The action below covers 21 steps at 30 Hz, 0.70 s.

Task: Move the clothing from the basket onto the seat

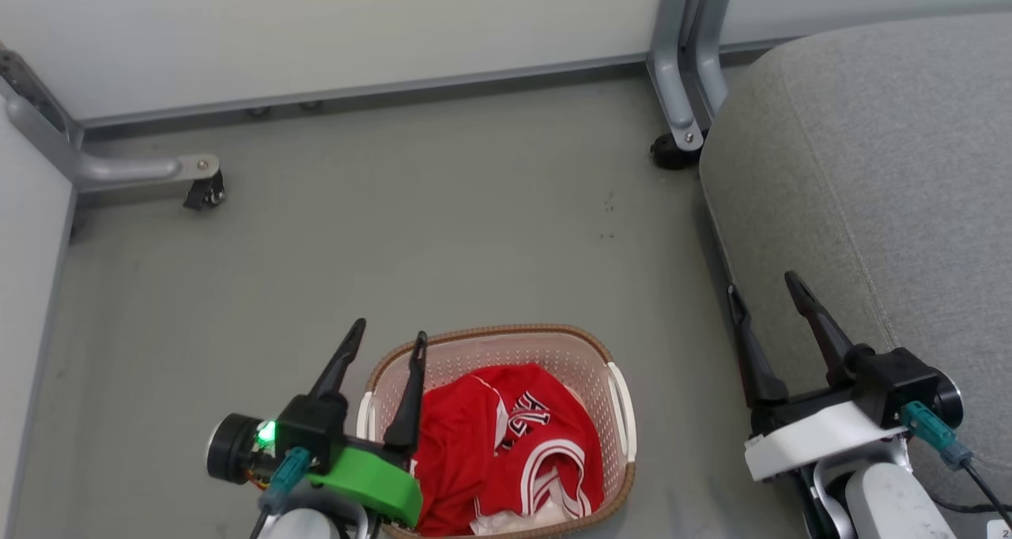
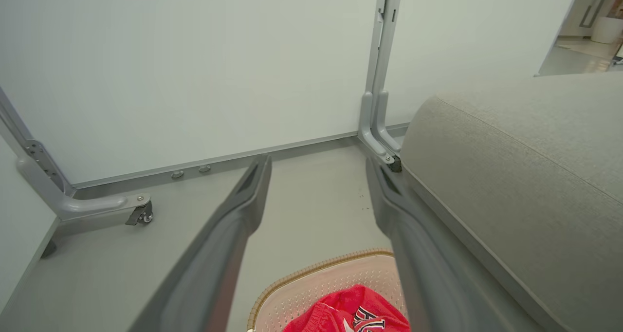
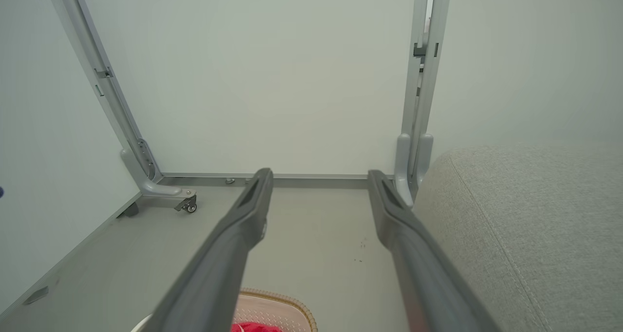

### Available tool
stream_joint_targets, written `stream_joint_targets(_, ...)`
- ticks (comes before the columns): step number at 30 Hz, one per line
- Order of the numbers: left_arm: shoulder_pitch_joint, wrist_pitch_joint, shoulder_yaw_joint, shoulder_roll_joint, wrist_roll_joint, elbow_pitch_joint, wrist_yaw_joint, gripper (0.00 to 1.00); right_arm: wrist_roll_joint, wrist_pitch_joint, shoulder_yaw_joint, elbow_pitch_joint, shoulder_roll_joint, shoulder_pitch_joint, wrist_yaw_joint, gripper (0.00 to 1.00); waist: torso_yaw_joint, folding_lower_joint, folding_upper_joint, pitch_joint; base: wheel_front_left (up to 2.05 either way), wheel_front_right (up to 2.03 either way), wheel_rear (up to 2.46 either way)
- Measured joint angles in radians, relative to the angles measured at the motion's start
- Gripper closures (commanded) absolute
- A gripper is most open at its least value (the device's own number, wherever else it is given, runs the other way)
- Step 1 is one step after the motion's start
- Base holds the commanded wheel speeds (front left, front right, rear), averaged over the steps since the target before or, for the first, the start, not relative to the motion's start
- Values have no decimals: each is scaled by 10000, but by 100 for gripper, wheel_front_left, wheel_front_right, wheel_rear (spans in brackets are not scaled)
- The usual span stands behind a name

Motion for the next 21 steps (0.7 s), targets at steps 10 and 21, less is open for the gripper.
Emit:
stream_joint_targets(10,-2708,0,-1854,247,-6,2667,-171,0,-138,0,-525,-437,-4,-1366,2,0,47,1,0,1991,0,0,0)
stream_joint_targets(21,-6510,151,-5655,617,-1931,6485,-173,0,-215,0,-807,-715,-6,-2545,2,0,-50,2,0,4436,0,0,0)
